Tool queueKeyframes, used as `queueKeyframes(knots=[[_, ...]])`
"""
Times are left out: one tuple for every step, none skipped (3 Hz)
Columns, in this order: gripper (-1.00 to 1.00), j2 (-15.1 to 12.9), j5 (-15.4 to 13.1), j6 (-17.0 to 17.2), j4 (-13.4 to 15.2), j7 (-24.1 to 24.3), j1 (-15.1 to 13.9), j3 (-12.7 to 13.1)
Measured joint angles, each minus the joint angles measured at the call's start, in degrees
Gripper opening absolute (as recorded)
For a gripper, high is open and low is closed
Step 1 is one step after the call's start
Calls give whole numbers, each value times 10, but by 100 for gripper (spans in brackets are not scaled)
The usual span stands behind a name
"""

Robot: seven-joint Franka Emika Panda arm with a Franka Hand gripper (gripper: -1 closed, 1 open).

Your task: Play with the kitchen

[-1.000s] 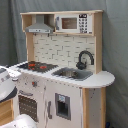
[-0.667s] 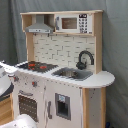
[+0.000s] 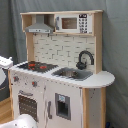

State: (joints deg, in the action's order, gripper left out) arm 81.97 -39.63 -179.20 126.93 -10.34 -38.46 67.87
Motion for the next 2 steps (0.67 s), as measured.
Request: queueKeyframes(knots=[[100, -10, 21, 37, -41, 0, -17, -1], [100, -23, 43, 78, -87, 0, -33, -6]])
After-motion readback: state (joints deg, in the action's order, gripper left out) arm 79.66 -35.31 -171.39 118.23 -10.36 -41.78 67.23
